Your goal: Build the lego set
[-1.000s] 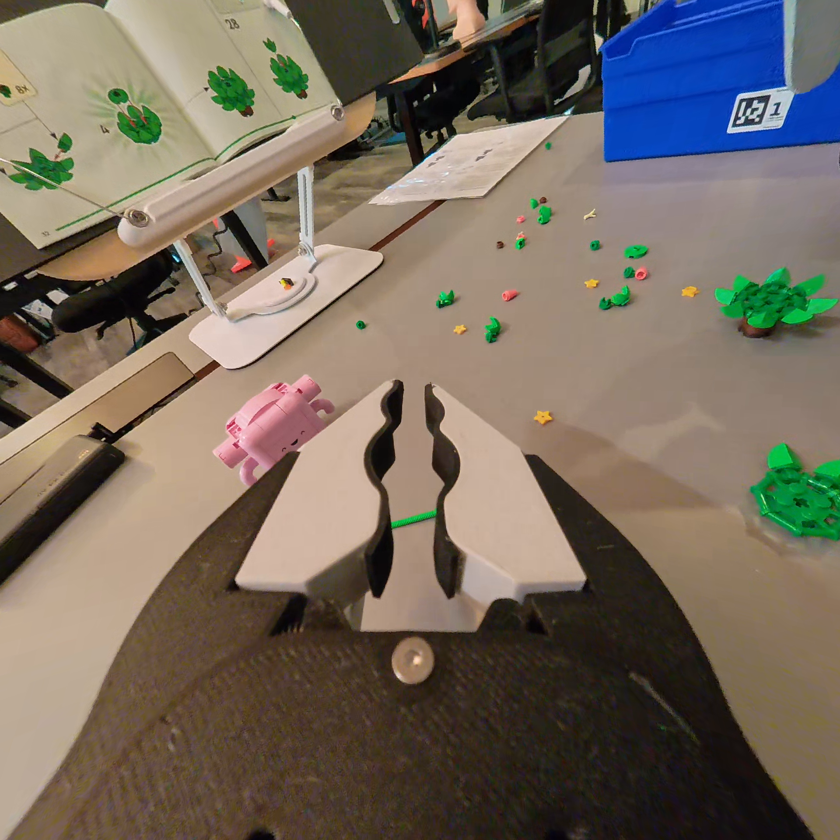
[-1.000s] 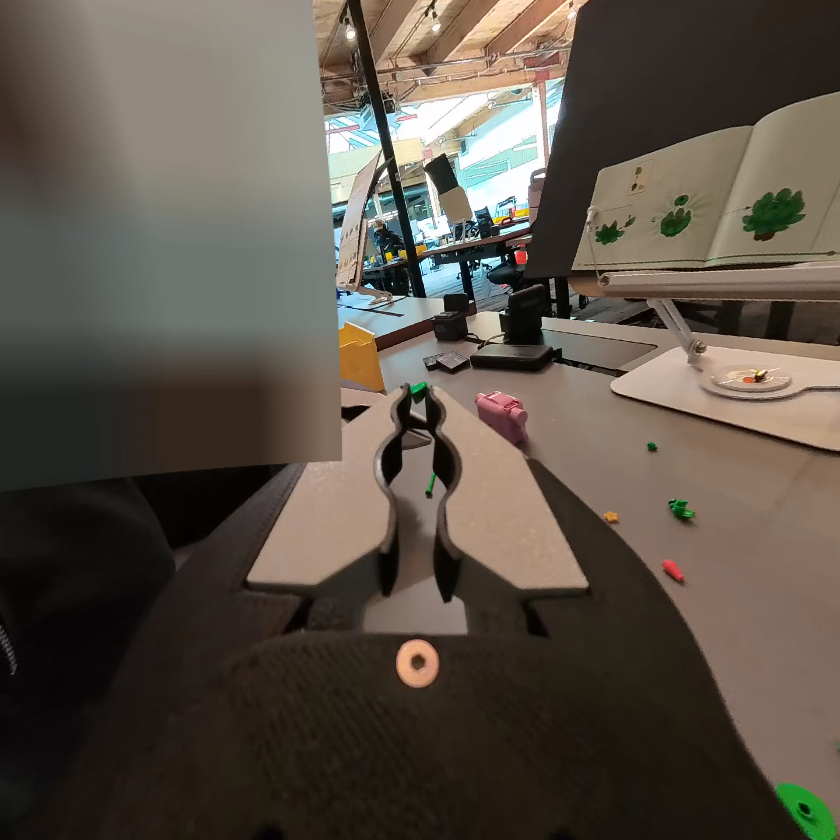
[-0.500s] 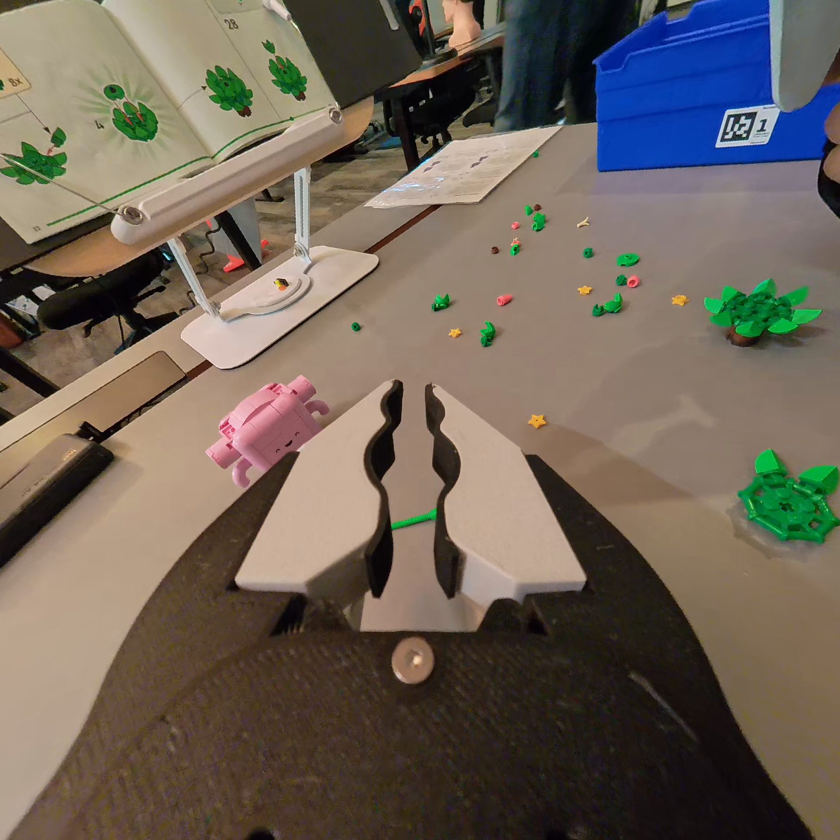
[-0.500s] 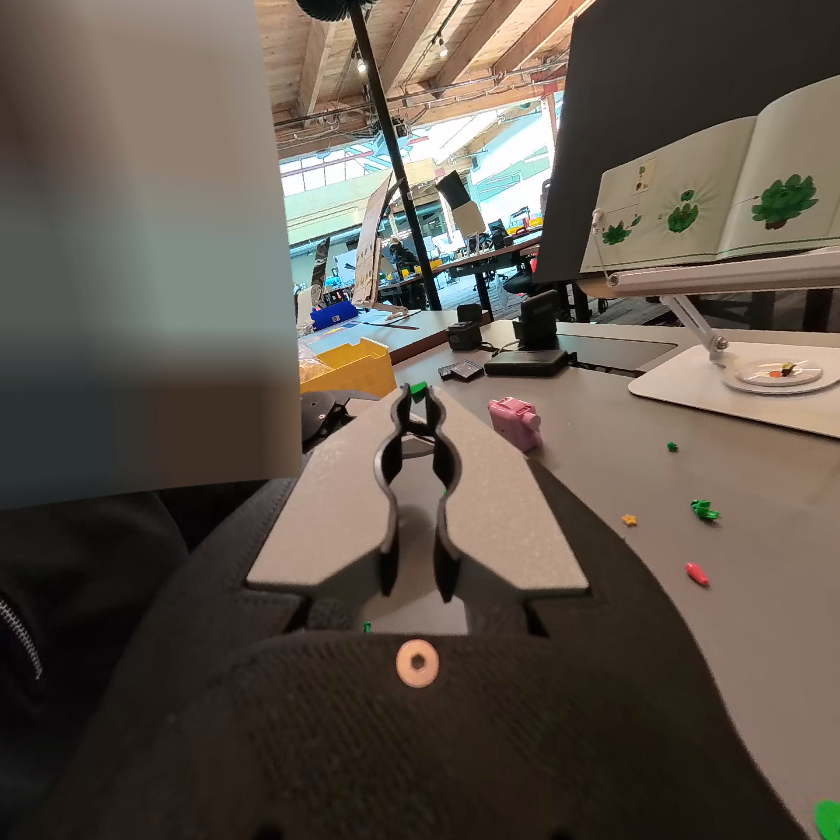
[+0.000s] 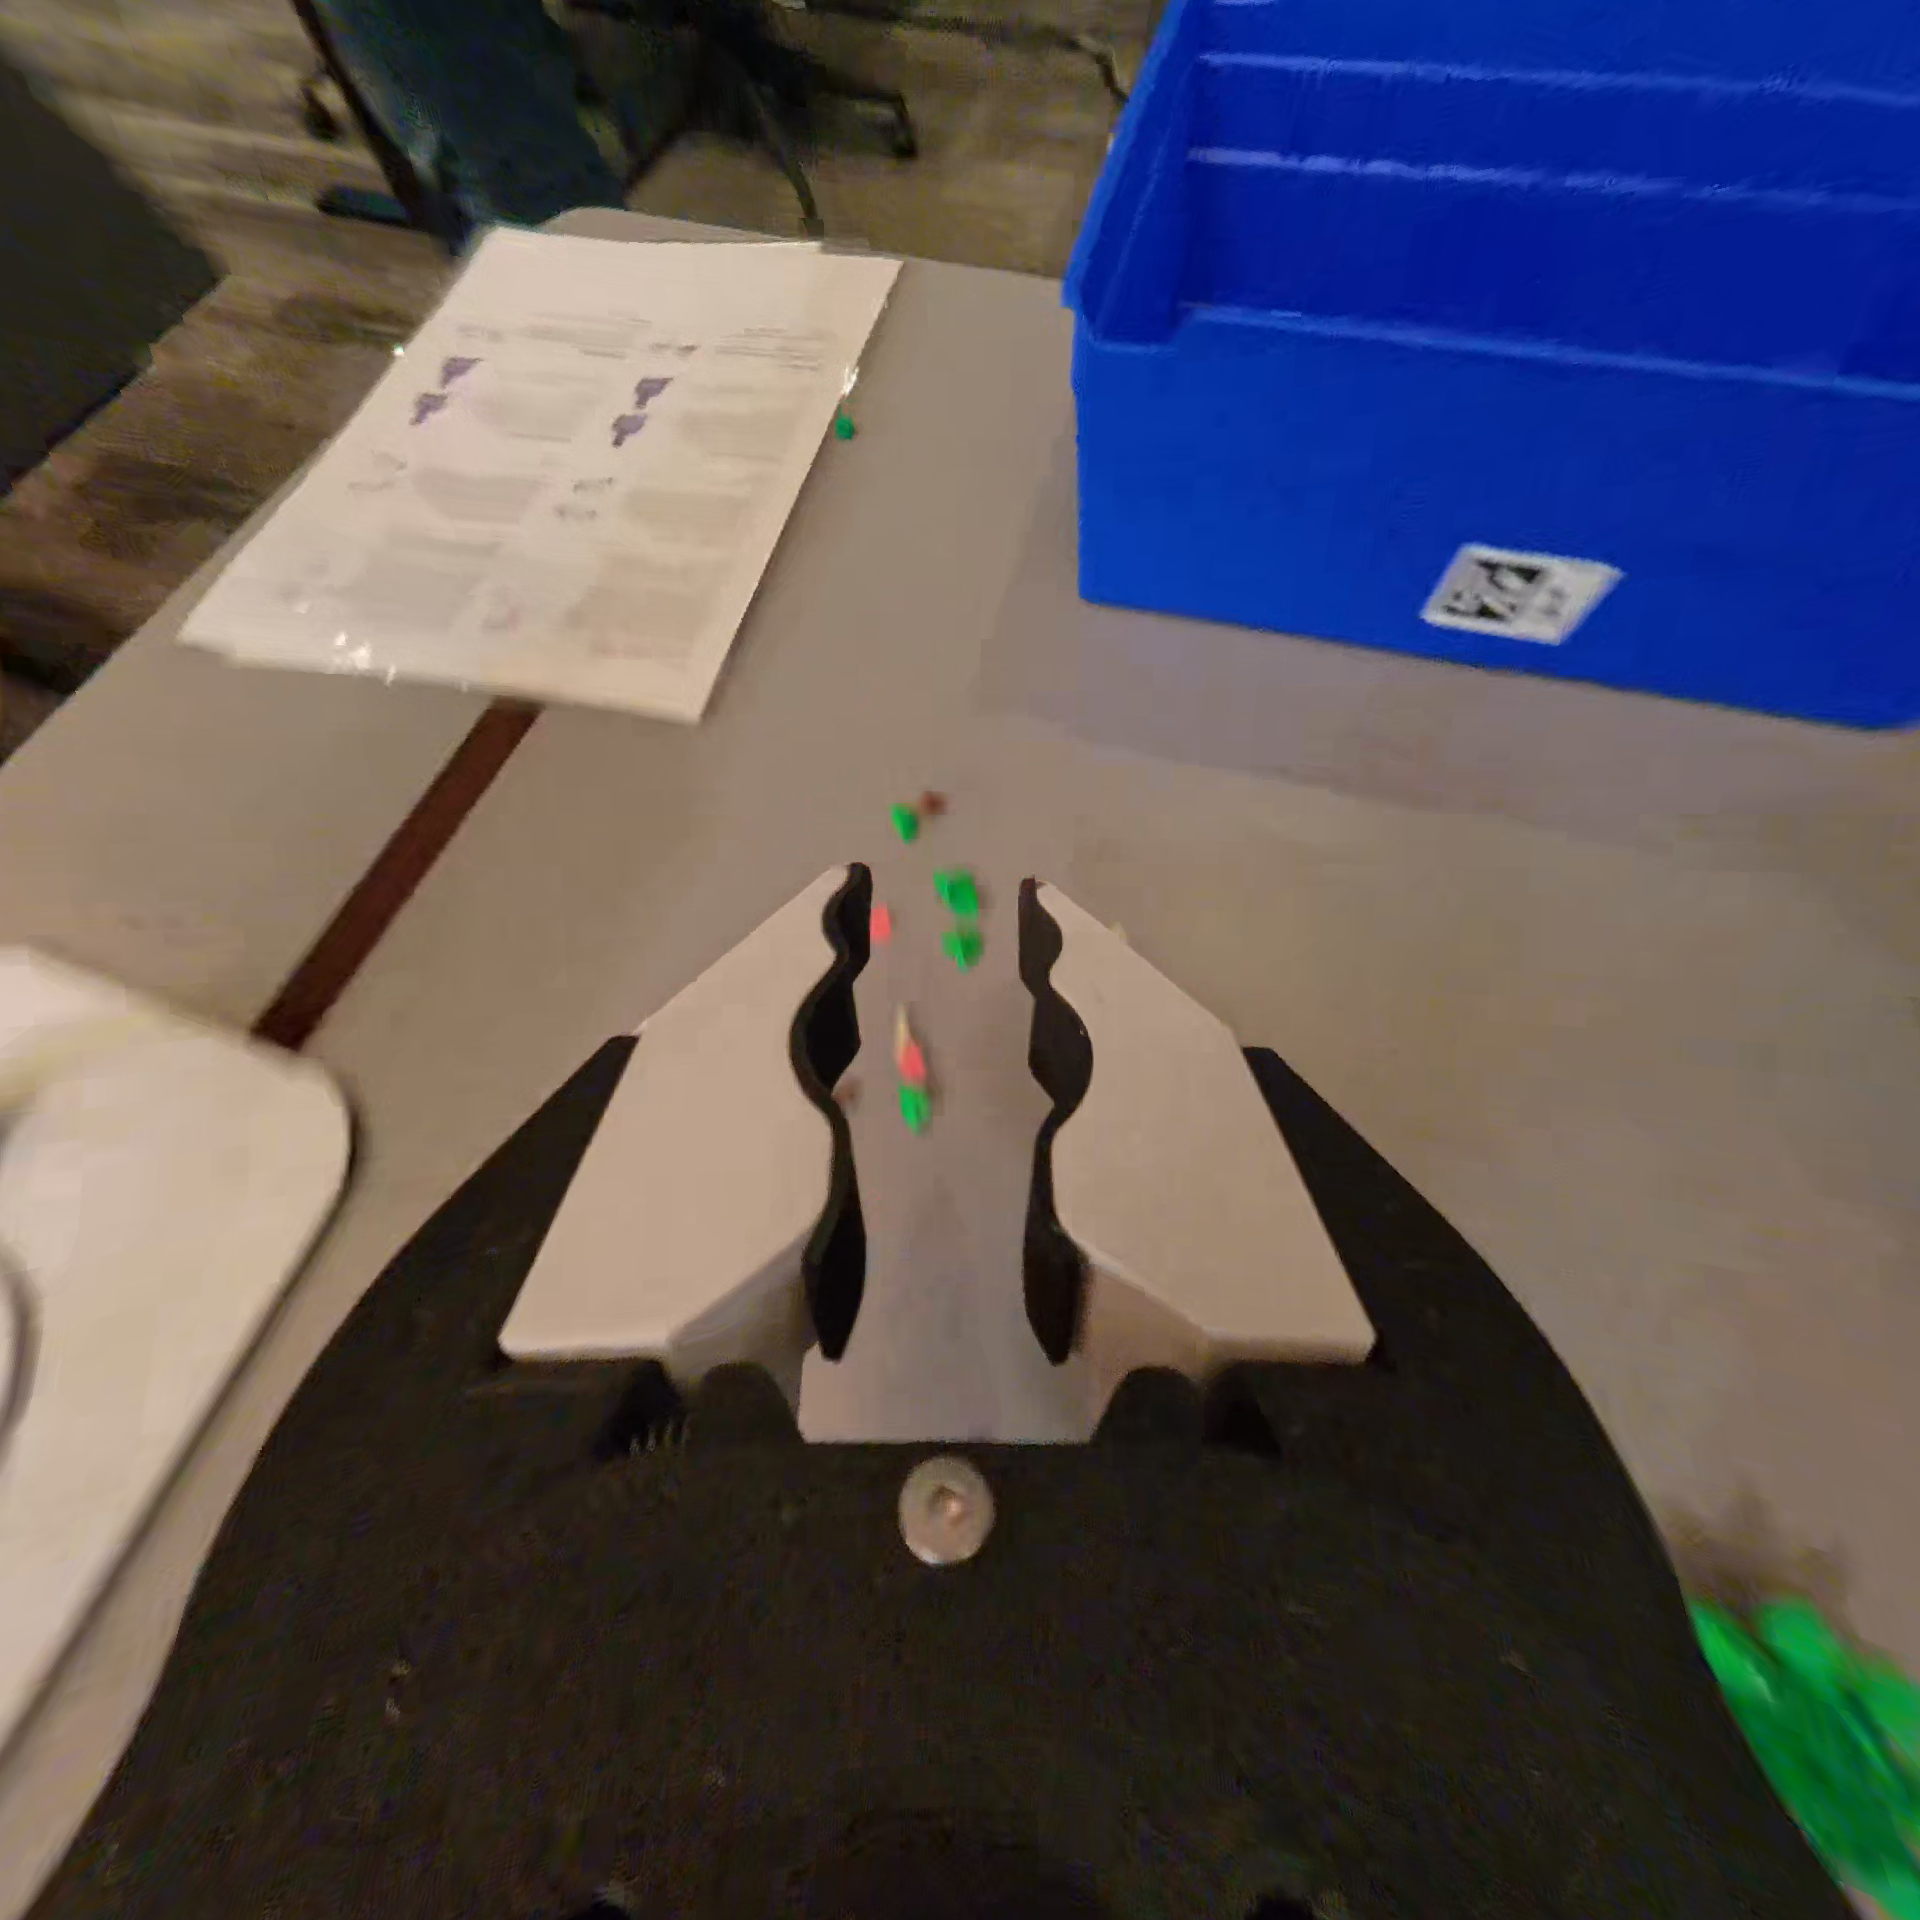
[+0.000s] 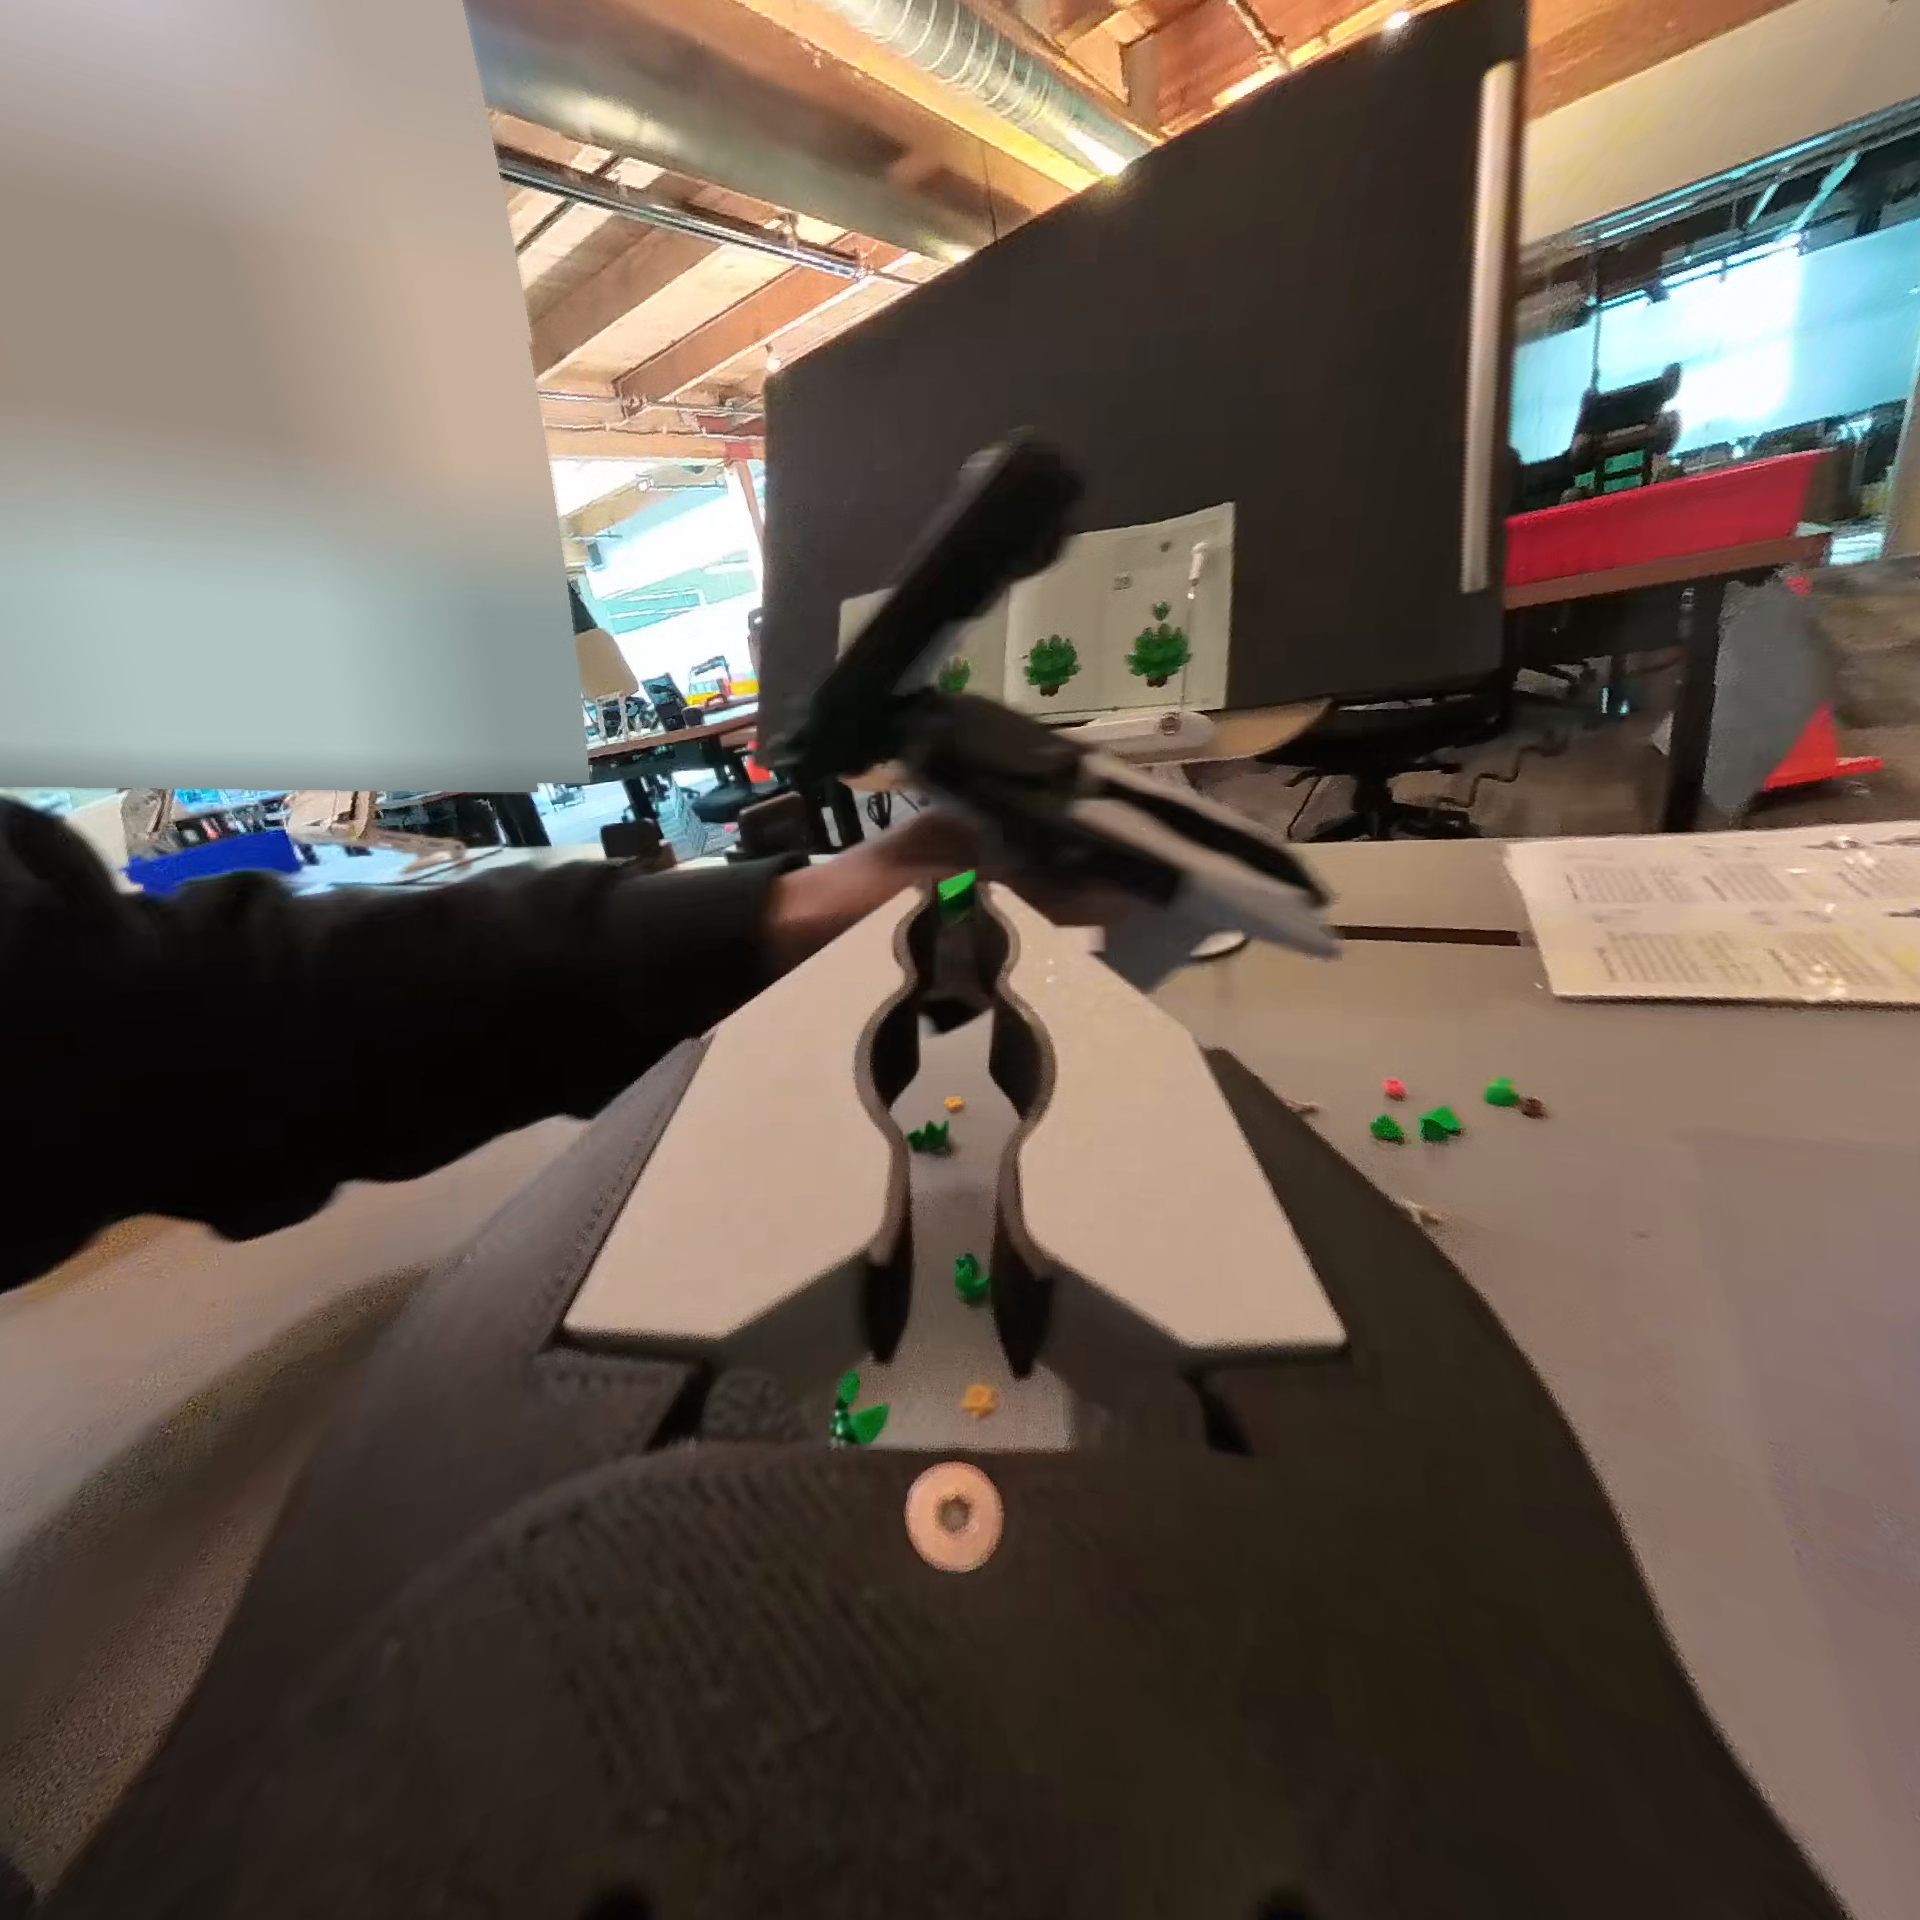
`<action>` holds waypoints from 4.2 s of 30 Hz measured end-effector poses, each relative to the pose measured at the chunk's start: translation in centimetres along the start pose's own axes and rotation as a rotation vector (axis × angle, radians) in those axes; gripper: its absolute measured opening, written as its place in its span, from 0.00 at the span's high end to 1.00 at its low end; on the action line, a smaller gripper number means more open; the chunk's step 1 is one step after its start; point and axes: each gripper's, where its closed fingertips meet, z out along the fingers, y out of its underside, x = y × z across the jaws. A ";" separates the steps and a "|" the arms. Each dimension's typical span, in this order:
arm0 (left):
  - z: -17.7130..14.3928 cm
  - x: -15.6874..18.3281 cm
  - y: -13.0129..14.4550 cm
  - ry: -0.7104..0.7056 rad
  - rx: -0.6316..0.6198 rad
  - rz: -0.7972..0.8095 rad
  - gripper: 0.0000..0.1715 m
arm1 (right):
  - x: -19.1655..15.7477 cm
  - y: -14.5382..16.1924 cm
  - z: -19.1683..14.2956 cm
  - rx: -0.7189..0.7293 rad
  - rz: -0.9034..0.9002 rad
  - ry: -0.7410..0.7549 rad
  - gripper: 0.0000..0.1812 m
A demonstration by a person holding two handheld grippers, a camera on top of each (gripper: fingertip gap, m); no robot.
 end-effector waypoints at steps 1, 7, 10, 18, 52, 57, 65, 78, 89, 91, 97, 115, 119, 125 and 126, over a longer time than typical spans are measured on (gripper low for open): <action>3.0 -0.5 -1.2 0.008 -0.027 0.034 0.84 | 0.4 -0.2 -0.3 0.009 0.025 -0.001 0.98; 17.5 -3.1 -6.4 0.057 -0.088 0.129 0.85 | 0.4 0.4 -0.5 0.017 0.233 -0.089 0.98; 21.8 -3.9 -7.5 0.100 -0.109 0.122 0.84 | 0.7 0.5 -0.6 0.018 0.285 -0.105 0.98; 26.3 -4.7 -6.7 0.087 -0.188 0.192 0.87 | 0.9 0.7 -0.5 0.014 0.341 -0.126 0.98; -13.9 2.5 12.6 -0.119 -0.088 -0.076 0.98 | -1.7 2.1 0.1 -0.056 0.205 -0.156 0.98; -20.5 3.5 20.2 -0.212 -0.149 -0.193 0.98 | -2.0 2.9 0.7 -0.102 0.142 -0.140 0.98; -20.0 3.9 22.5 -0.173 -0.145 -0.278 0.98 | -1.9 3.8 1.1 -0.157 0.041 -0.103 0.98; -20.1 4.9 23.0 -0.143 -0.175 -0.308 0.84 | -1.8 3.9 1.1 -0.158 0.043 -0.101 0.98; -21.2 3.9 23.1 -0.249 -0.191 -0.232 0.87 | -1.6 3.9 0.9 -0.154 0.065 -0.102 0.98; -21.7 3.8 22.6 -0.232 -0.202 -0.145 0.94 | -1.6 3.9 1.0 -0.154 0.067 -0.103 0.98; -22.1 5.3 22.4 0.085 -0.332 0.036 0.95 | -1.7 3.9 1.0 -0.153 0.079 -0.113 0.98; -21.2 4.7 23.3 0.377 -0.622 0.245 0.96 | -1.9 3.7 0.8 -0.140 0.119 -0.136 0.98; -21.1 4.8 23.7 0.390 -0.636 0.243 0.97 | -1.9 3.7 0.8 -0.137 0.131 -0.140 0.98; -21.0 4.9 23.7 0.384 -0.639 0.254 1.00 | -1.9 3.7 0.7 -0.137 0.143 -0.145 0.98; -21.0 5.0 23.7 0.386 -0.638 0.254 1.00 | -1.9 3.7 0.7 -0.137 0.143 -0.145 0.98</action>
